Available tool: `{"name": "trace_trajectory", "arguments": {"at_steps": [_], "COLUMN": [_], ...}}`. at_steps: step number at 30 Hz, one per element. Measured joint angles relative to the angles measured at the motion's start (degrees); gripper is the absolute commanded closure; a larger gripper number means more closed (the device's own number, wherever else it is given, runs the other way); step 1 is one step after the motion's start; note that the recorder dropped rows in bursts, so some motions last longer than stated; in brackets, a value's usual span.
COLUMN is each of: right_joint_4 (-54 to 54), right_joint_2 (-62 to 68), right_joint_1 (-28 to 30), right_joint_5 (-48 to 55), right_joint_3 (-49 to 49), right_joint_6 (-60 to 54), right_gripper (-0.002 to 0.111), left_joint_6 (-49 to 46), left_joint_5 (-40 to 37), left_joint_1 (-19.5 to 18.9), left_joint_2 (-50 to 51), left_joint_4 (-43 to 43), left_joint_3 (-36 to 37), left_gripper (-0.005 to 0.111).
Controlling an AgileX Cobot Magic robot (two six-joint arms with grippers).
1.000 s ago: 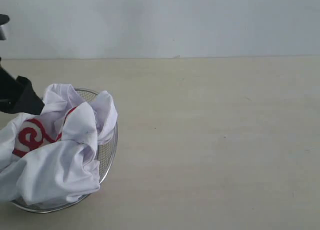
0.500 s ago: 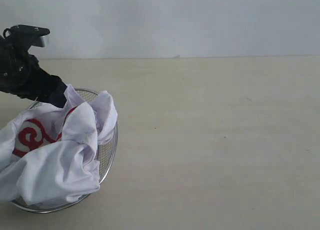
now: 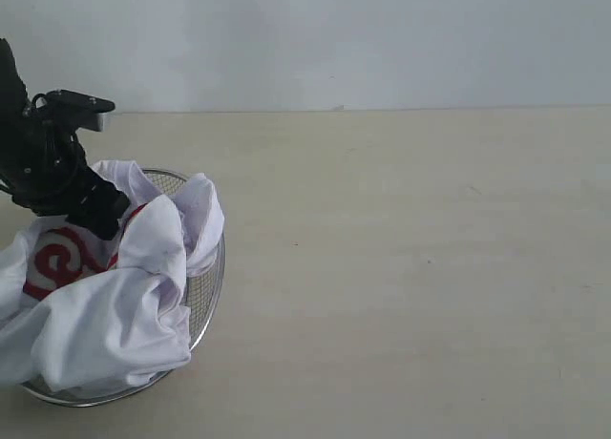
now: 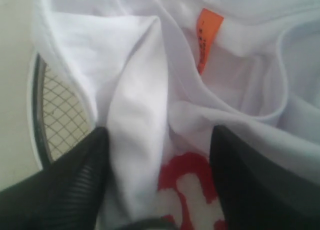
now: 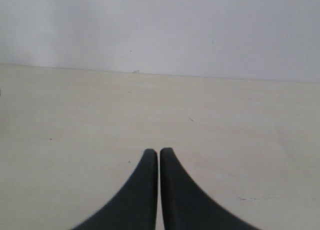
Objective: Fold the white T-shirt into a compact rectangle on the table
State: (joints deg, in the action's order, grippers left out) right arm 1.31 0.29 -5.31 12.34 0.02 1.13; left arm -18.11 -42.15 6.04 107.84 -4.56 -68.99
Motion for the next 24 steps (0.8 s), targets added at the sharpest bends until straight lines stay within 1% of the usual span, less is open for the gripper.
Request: {"name": "trace_trajectory", "arguments": {"at_steps": [2,6,15,20,24], "right_joint_4": [0.0,0.0,0.0,0.0,0.0], "right_joint_2": [0.0,0.0,0.0,0.0,0.0], "right_joint_1": [0.0,0.0,0.0,0.0,0.0], "right_joint_5": [0.0,0.0,0.0,0.0,-0.1], "right_joint_3": [0.0,0.0,0.0,0.0,0.0], "right_joint_6": [0.0,0.0,0.0,0.0,0.0], "right_gripper": [0.108,0.108,0.108,0.108,0.108], "left_joint_6": [0.0,0.0,0.0,0.0,0.0], "left_joint_5": [0.12,0.81,1.05,0.81,-0.38], "left_joint_1": [0.0,0.0,0.0,0.0,0.0], "left_joint_2": [0.3,0.65,-0.69,-4.74,-10.09], "left_joint_4": [0.04,0.13,0.68,0.39,-0.99], "left_joint_3": [0.0,0.0,0.0,-0.28,-2.51], "left_gripper": [0.073,0.102,0.102,0.102,0.102]}}
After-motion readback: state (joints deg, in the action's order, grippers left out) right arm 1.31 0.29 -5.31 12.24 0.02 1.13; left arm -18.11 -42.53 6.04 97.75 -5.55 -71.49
